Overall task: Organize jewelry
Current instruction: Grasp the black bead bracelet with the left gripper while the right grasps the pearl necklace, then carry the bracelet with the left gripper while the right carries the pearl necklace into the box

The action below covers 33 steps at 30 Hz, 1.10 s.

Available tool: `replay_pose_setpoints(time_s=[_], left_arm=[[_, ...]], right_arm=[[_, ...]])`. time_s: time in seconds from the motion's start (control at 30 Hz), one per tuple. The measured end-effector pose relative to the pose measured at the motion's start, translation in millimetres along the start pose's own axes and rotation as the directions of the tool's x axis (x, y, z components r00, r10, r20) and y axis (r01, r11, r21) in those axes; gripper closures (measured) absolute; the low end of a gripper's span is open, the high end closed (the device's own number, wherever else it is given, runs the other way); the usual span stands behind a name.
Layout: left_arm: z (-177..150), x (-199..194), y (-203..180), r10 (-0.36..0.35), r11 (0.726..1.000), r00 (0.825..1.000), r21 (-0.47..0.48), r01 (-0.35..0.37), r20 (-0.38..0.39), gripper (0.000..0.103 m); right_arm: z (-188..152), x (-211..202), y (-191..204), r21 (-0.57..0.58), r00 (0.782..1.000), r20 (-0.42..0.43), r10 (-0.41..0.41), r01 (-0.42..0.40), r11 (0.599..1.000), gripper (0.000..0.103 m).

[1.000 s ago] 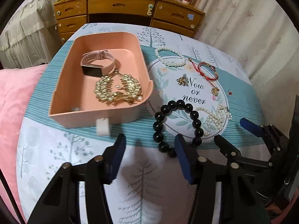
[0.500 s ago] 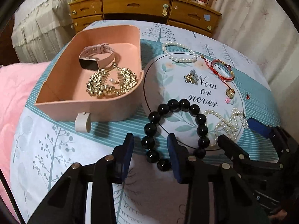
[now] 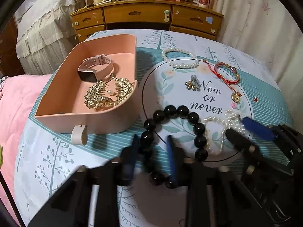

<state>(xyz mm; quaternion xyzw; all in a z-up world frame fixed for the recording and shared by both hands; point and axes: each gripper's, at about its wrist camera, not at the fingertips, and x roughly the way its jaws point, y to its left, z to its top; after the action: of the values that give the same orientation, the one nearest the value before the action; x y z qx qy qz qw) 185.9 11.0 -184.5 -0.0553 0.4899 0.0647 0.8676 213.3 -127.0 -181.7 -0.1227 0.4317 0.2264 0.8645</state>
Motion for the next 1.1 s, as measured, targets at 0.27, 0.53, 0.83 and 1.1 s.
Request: replay_pose_setpoints(time_s=[0.27,0.53,0.83,1.1], left_arm=[[-7.6,-7.0,-0.8,-0.087,0.996,0.996,-0.020,0.087,0.015,0.090],[1.2,-34.3,3.7,-0.151,0.988,0.985,-0.025,0.154,0.078,0.090],[36.2,-89.3,9.0,-0.267,0.964,0.945,0.045,0.264,0.189,0.090],[66.6,-120.4,25.1,-0.287,0.958,0.925,0.070,0.279,0.251,0.090]], right_arm=[[4.0,1.2,-4.7,0.031,0.997,-0.009,0.079,-0.079,0.996,0.093],[9.4,-3.7,-24.5,0.211,0.986,-0.017,0.169,-0.162,0.964,0.094],[40.8,-44.5,-17.2,0.210,0.976,0.092,0.196,-0.212,0.955,0.094],[83.1,-81.9,0.0,0.158,0.954,0.229,0.191,-0.231,0.960,0.094]])
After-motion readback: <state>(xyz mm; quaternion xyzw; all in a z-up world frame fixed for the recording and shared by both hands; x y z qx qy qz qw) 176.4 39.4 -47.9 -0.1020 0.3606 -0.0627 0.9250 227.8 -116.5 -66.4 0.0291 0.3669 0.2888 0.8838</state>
